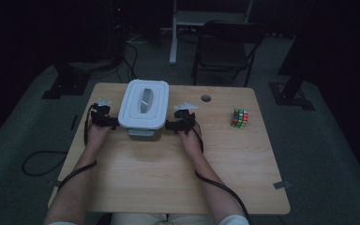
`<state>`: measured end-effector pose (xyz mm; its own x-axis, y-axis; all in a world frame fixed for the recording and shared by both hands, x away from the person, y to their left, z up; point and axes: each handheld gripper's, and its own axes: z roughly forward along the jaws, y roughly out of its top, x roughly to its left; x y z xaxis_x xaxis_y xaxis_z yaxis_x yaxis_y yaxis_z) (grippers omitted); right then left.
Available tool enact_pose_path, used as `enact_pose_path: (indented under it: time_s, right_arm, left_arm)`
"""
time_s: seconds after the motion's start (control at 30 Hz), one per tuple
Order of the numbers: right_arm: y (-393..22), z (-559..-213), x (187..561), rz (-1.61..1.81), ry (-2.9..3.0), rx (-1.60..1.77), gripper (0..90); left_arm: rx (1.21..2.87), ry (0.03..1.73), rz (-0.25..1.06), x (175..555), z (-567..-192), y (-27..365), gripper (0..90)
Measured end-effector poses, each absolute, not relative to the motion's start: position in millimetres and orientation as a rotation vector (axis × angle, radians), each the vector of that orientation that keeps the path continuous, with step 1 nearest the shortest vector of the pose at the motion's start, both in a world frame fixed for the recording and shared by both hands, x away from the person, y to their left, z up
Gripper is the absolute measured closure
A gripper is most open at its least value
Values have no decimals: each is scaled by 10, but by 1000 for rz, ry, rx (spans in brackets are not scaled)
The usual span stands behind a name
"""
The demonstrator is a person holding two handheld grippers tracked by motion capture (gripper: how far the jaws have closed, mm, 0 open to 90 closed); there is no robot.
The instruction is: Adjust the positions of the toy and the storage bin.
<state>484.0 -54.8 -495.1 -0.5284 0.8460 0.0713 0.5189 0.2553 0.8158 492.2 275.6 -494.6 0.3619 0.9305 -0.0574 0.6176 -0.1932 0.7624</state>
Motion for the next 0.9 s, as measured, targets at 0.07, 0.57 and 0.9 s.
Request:
enact_pose_path:
  time_s: [0.07, 0.57, 0.9]
  right_arm:
    - [-566, -4955, 4842, 1179, 2159, 1246, 150]
    - [-804, -4968, 4757, 1223, 2173, 1195, 164]
    - [-1011, -4964, 4652, 1221, 2182, 1188, 174]
  left_arm:
    - [1912, 1337, 559, 4916, -4947, 2712, 12]
    - [1960, 1290, 583, 4871, -4929, 2495, 14]
    - [1988, 1253, 580, 4810, -4910, 2277, 20]
